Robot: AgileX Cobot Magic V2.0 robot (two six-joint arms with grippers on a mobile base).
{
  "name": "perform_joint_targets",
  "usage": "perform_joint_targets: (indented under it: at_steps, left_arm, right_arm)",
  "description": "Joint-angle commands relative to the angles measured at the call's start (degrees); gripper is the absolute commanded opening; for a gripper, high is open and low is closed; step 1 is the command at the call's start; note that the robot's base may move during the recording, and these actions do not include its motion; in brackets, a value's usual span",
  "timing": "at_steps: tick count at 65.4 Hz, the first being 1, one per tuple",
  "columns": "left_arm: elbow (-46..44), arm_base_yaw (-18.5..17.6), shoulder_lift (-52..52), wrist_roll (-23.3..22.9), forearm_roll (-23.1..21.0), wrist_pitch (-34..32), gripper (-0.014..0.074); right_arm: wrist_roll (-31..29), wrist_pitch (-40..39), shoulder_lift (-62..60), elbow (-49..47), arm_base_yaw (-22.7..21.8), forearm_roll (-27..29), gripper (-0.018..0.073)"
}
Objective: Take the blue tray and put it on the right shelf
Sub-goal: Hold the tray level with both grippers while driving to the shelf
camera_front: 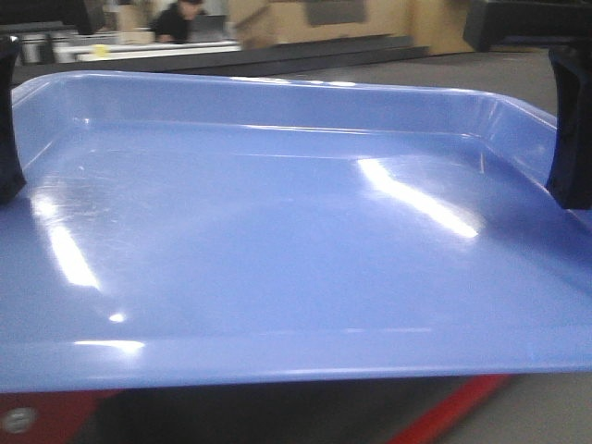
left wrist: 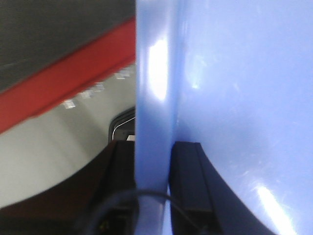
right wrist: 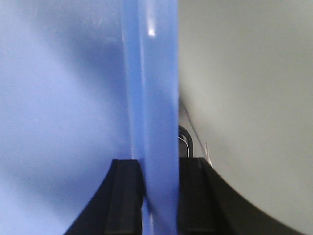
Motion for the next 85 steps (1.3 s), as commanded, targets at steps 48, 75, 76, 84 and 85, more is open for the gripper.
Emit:
perform_joint_targets:
  at_steps: [48, 75, 76, 84, 85]
  left_arm:
    - [-1.6, -0.8, -1.5, -1.0, -3.2, -1.9, 0.0037]
    - [-1.6, -0.8, -1.5, -1.0, -3.2, -1.9, 0.0037]
    - [-1.6, -0.8, -1.5, -1.0, -3.2, -1.9, 0.0037]
    - [-1.6, -0.8, -1.5, -1.0, -3.2, -1.9, 0.0037]
    - [-1.6, -0.8, -1.5, -1.0, -3.2, -1.9, 0.0037]
  right_arm:
    - [0.8, -3.7, -1.9, -1.7, 0.4, 1.6, 0.016]
    - [0.8, -3.7, -1.9, -1.7, 0.4, 1.6, 0.016]
    - [0.8, -3.7, -1.9, -1.7, 0.4, 1.6, 0.016]
    - [0.8, -3.7, -1.9, -1.7, 0.4, 1.6, 0.016]
    - [0.8, -3.7, -1.9, -1.7, 0.4, 1.6, 0.016]
